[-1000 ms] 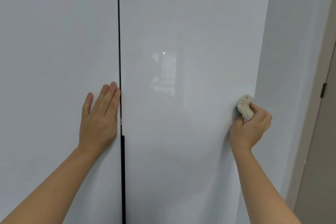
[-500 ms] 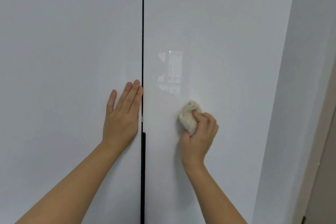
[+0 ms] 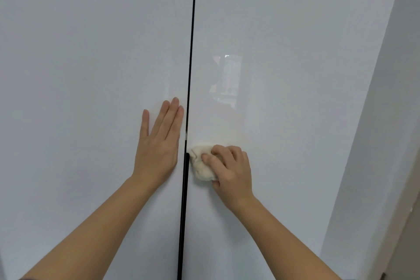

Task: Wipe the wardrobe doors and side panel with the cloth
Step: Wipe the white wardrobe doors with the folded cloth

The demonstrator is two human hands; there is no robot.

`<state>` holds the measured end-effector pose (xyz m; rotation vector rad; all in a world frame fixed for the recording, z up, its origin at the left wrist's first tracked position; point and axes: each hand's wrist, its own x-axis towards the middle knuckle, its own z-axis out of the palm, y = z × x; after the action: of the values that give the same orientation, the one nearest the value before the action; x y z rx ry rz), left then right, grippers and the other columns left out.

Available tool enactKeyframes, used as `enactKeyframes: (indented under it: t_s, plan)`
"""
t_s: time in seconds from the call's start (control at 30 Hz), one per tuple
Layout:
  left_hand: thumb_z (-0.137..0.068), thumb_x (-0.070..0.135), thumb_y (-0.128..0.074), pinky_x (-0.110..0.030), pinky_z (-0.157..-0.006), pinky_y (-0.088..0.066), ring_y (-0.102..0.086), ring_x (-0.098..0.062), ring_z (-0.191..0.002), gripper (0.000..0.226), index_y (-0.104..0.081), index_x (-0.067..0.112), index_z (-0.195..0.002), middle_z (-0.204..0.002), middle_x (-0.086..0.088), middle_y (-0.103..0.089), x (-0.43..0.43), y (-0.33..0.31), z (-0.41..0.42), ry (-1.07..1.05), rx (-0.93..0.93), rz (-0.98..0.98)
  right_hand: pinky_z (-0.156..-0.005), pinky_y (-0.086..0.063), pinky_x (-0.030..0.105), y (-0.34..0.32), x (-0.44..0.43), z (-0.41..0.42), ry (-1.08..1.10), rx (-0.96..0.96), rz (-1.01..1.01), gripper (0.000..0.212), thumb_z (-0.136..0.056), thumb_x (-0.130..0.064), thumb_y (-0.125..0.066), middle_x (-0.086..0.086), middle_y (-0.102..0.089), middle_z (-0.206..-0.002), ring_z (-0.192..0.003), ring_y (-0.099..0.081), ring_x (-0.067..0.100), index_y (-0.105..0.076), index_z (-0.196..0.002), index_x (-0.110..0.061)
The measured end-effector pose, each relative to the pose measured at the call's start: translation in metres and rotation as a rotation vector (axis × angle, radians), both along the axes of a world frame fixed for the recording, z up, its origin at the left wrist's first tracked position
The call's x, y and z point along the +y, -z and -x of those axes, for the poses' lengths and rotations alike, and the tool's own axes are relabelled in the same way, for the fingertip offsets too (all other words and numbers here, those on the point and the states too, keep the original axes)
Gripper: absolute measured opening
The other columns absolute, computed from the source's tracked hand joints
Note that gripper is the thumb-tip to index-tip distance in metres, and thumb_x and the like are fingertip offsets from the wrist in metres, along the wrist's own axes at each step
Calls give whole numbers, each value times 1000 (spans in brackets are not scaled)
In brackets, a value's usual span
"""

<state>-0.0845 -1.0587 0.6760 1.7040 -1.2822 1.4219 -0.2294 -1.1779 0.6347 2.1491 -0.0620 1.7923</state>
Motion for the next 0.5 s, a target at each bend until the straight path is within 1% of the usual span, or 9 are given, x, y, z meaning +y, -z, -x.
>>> enactKeyframes:
  t_s: [0.13, 0.2, 0.27, 0.33, 0.4, 0.5]
  plan:
    - [-94, 4, -41, -55, -119, -4, -9, -27, -149, 61, -19, -1, -151, -160, -14, -14, 0, 19, 10, -19, 67, -16, -65, -38, 34, 9, -28, 33, 63, 39, 17, 33, -76, -9, -68, -4, -49, -107, -90, -47, 22, -55, -102, -23]
    - [-94, 4, -39, -53, -120, -4, -8, -26, -149, 60, -18, -1, -151, -160, -13, -14, -2, 25, 12, -15, 93, -29, -68, -38, 34, 16, -47, 58, 110, 34, -29, 41, -71, -6, -74, -4, -49, -108, -91, -48, 23, -55, -102, -23]
    - [-94, 4, -37, -51, -120, -1, -5, -24, -150, 60, -18, -2, -151, -160, -13, -13, -5, 28, 14, -24, 115, -25, -71, -40, 35, 21, -64, 86, 150, 33, -115, 54, -61, 0, -80, -3, -49, -109, -93, -48, 24, -55, -103, -23]
    - [-95, 5, -35, -49, -120, 1, -1, -20, -150, 58, -19, -1, -150, -160, -11, -13, -8, 28, 17, -36, 140, -11, -75, -42, 37, 22, -77, 114, 186, 29, -227, 64, -53, 8, -79, -2, -48, -111, -96, -48, 26, -54, -105, -22]
    - [-96, 8, -33, -47, -120, 4, 1, -18, -150, 57, -19, 0, -150, -160, -11, -14, -9, 28, 17, -43, 160, 3, -76, -47, 41, 22, -86, 137, 221, -5, -342, 68, -52, 13, -74, 0, -46, -112, -99, -45, 27, -52, -107, -20]
    - [-96, 10, -30, -46, -120, 4, 1, -16, -149, 55, -21, 0, -150, -160, -12, -17, -13, 29, 19, -48, 172, 15, -74, -50, 45, 22, -102, 165, 289, -110, -541, 67, -54, 17, -67, 4, -43, -116, -104, -41, 28, -52, -111, -15]
